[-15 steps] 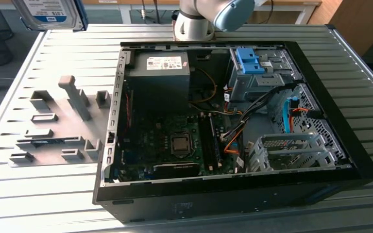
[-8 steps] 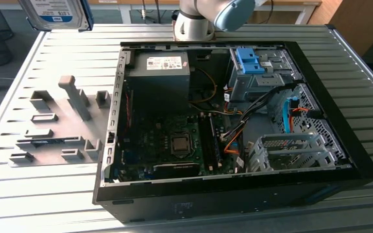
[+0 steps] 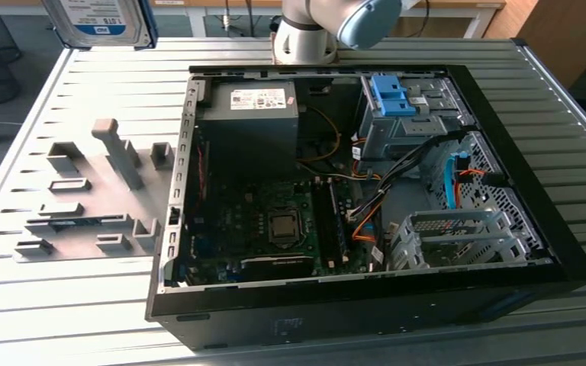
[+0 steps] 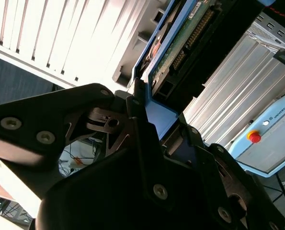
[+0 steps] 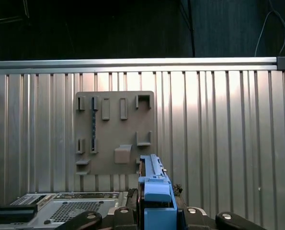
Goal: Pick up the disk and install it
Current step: 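Pick up the disk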
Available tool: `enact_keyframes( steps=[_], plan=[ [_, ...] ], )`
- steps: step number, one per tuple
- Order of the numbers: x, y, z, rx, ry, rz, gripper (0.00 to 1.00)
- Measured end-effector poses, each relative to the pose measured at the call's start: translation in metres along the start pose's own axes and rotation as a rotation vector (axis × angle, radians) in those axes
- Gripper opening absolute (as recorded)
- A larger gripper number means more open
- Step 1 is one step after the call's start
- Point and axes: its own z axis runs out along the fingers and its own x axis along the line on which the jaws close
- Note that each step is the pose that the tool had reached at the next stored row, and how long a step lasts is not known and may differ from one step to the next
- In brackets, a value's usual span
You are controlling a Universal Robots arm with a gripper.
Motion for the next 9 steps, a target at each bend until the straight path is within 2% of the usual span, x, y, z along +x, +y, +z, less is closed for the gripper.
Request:
enact_keyframes(
  steps=[6,9],
  plan=[
    [-0.0004,-0.0124,-0.0002,-0.0001,0.0000,0.000,0.37],
    [-0.0005,-0.0137,-0.0002,0.0000,-0.0001,0.000,0.37]
  ],
)
